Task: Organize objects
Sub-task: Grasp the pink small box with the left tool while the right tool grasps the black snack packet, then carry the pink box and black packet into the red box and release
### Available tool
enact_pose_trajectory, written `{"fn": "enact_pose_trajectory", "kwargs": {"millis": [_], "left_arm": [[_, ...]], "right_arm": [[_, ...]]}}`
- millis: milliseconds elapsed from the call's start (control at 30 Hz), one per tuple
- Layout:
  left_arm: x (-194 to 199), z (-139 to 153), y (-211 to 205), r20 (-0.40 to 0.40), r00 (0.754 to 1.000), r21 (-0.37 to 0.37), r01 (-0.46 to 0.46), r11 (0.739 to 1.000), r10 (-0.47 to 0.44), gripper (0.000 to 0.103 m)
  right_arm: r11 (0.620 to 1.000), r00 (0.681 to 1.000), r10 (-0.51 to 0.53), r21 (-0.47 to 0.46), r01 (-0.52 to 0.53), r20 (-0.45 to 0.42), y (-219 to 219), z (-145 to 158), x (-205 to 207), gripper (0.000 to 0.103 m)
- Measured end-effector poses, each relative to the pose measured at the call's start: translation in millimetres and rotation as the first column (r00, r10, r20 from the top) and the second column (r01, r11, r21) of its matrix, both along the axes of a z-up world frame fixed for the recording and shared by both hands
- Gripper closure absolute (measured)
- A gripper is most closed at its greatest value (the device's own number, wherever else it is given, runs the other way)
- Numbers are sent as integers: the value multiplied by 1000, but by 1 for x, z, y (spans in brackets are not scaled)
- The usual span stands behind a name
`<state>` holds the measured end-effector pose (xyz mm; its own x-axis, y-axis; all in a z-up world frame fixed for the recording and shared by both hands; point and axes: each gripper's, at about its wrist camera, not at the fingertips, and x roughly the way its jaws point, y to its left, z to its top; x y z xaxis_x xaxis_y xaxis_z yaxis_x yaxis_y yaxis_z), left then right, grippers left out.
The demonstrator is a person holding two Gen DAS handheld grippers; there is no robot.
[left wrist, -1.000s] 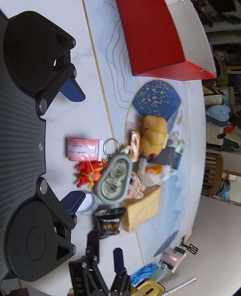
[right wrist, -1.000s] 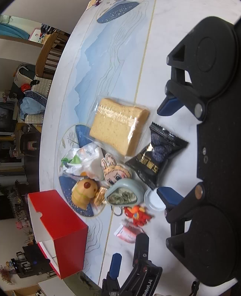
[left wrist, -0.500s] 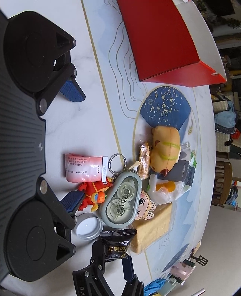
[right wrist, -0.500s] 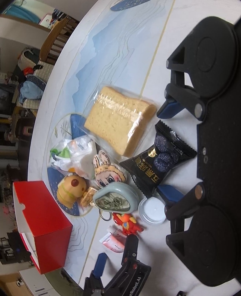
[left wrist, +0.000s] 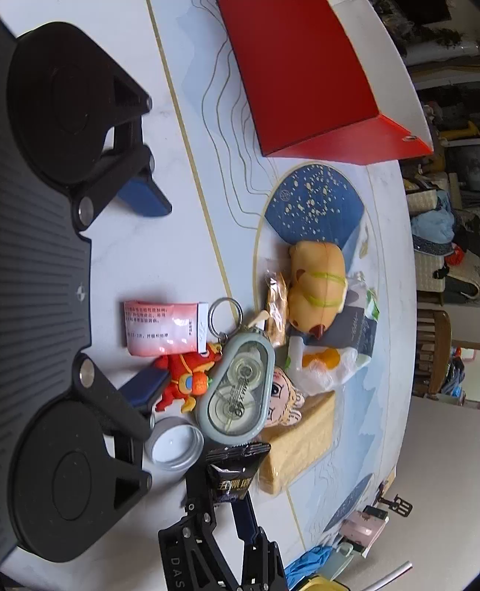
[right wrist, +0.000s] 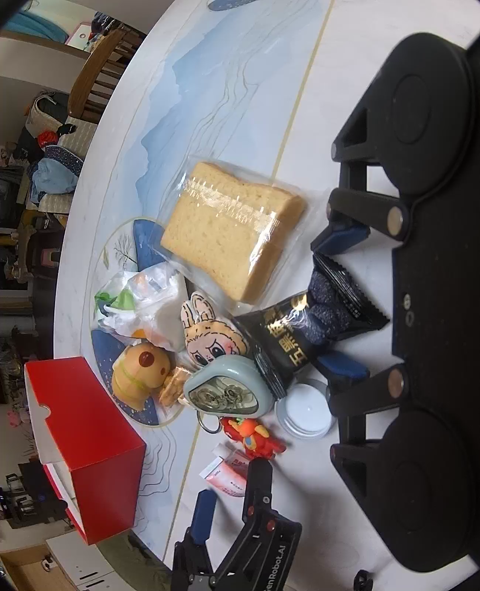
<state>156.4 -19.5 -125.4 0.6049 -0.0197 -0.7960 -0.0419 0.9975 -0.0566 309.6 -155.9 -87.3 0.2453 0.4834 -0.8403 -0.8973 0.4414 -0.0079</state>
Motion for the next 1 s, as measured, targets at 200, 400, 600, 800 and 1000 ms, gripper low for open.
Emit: {"fn": "enact_pose_trajectory", "kwargs": {"millis": [200, 400, 600, 800, 1000], "left_arm": [[-2, 3, -5, 6, 999, -8, 40, 999, -40, 53], [-3, 4, -9, 1, 998, -32, 65, 997, -65, 71], [-5, 5, -8, -7, 998, -38, 67, 997, -68, 76], [-9, 14, -3, -1, 999, -68, 50, 996, -50, 77], [-15, 30, 9, 10, 1000, -115, 14, 993, -13, 77]], "right_arm": [[1000, 999, -26, 16, 26, -25, -4, 2, -2, 52], [996, 994, -86, 31, 89, -72, -12, 3, -4, 55], [986, 983, -151, 48, 157, -102, -20, 12, -5, 56], [984, 982, -163, 63, 170, -99, -21, 32, -14, 56], [988, 988, -128, 74, 134, -83, -9, 55, -28, 56]]}}
